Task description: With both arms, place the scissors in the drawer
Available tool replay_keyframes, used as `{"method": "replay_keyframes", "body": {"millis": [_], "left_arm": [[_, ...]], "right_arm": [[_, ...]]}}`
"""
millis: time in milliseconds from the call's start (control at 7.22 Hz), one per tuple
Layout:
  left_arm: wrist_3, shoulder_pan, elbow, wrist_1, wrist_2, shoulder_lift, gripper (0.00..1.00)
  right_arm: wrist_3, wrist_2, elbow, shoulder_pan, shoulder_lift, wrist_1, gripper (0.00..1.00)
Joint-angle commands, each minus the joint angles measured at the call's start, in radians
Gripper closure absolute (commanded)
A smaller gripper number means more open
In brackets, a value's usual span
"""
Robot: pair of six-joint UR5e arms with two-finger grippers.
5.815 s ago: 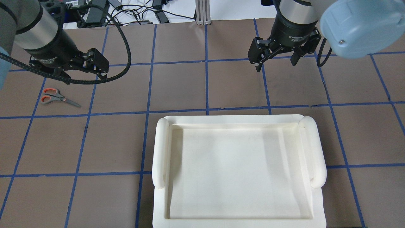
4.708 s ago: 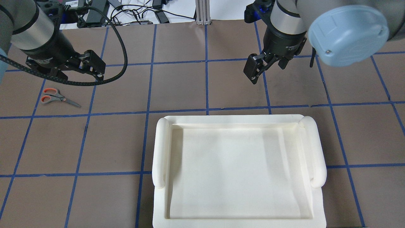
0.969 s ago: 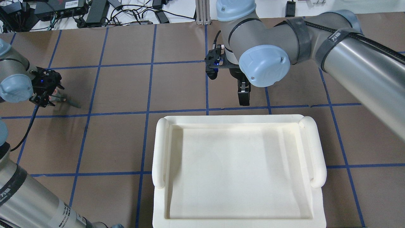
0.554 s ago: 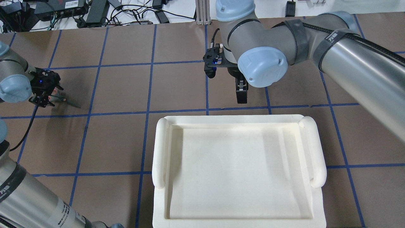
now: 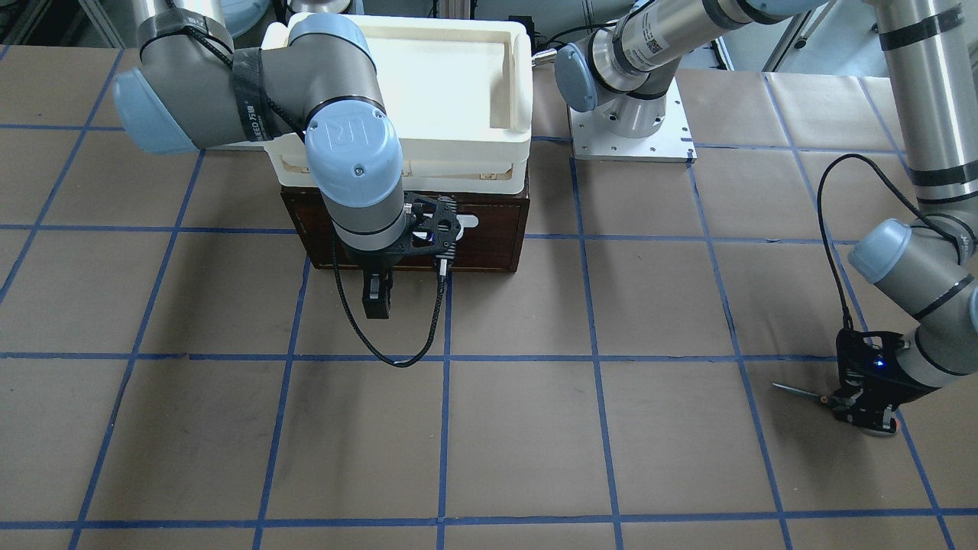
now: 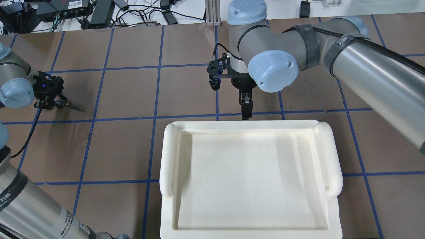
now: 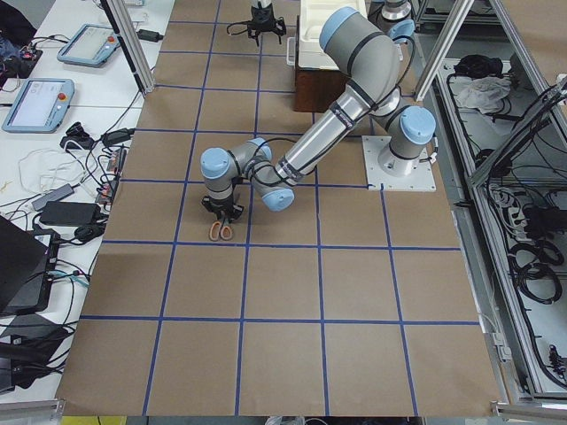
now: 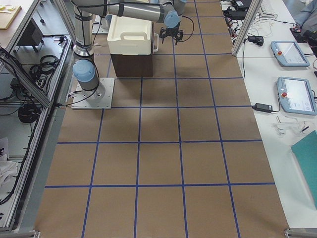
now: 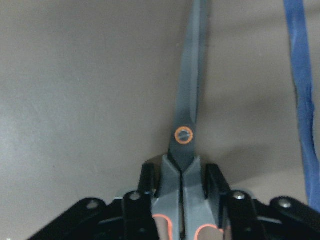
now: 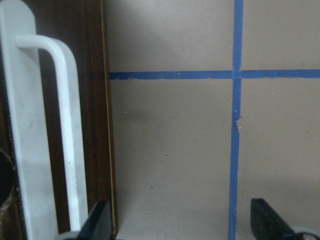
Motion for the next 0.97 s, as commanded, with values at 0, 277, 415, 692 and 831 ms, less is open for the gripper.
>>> {"method": "replay_keyframes", "body": {"millis": [0,277,415,692,831], "left_arm": [[0.002,-0.004,0.000,-0.002,-0.020,0.013,1.00],[0.006,-0.021,0.001,0.006,-0.050,0.034,1.00],[0.005,-0.037,0.001,-0.003,-0.047,0.060,1.00],[-0.001,-0.090,0.001,-0.040,-0.047,0.123,1.00],[-0.008,-0.112,0.001,-0.052,-0.045,0.155,1.00]], "right_arm": [[0.029,0.031,-0.015,0.001,0.011,0.048,0.00],[0.063,0.068,-0.059,0.010,0.038,0.092,0.00],[0.064,0.059,-0.058,0.010,0.043,0.136,0.00],[0.044,0.067,-0.052,0.010,0.051,0.157,0.00],[0.049,0.065,-0.052,0.010,0.054,0.157,0.00]]}}
